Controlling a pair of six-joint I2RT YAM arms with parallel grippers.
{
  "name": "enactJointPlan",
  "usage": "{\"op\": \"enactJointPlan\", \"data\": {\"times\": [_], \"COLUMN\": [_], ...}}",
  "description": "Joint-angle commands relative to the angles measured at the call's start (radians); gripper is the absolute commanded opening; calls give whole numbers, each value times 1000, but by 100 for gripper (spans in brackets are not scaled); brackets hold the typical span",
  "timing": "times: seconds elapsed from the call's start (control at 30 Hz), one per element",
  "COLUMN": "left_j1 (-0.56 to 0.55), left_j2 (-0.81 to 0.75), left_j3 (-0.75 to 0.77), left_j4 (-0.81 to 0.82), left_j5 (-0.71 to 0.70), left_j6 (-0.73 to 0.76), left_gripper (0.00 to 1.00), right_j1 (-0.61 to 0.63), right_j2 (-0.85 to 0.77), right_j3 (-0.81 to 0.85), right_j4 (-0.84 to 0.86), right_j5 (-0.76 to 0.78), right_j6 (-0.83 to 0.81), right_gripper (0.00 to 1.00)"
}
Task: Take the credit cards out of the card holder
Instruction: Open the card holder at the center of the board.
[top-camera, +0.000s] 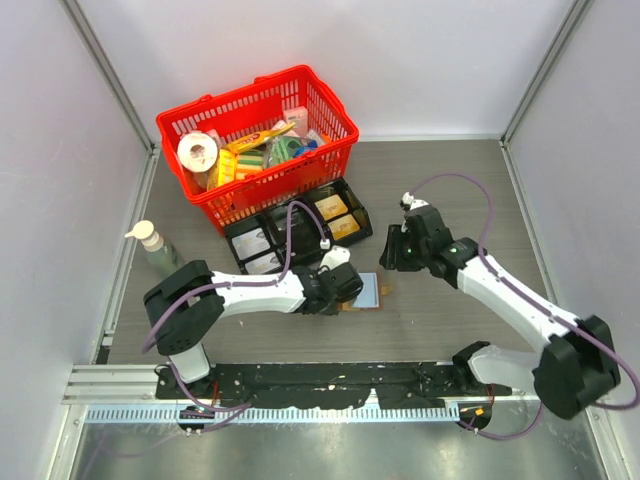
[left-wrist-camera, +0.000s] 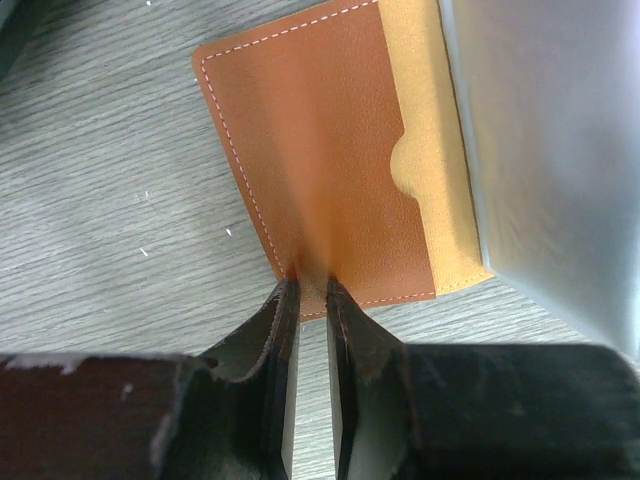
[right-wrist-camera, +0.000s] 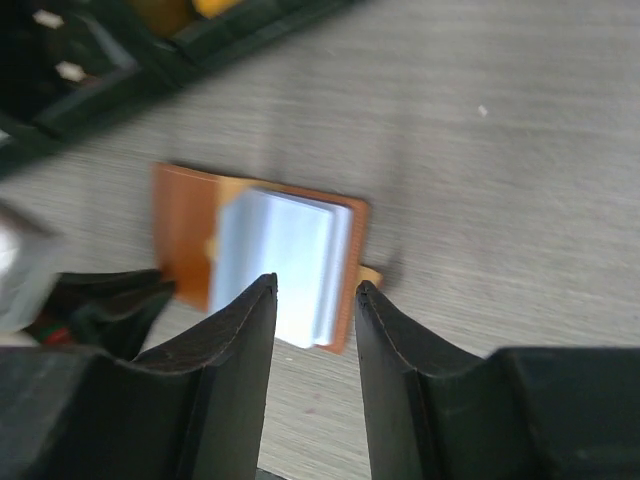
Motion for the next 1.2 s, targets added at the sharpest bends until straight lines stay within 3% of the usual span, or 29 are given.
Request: {"op": "enactJointPlan", "data": {"times": [0.0,0.6,1.17], "left_j1": [16,45,50], "left_j2": [-26,-34,-35], "left_j3": [-34,-85,-89], "left_j4": [48,100,117], "left_j5": [85,140,157], "left_j6": [-60,-94,-86], "left_gripper": [19,18,18], "right_j1": [3,3,7], "right_j2": [-119,91,148], "right_j3": [-45,-194,-220], "right_j4": [156,334,394], "right_j5": [-83,-210,-243], "right_j6": [57,128,144], "right_gripper": [41,38,35]}}
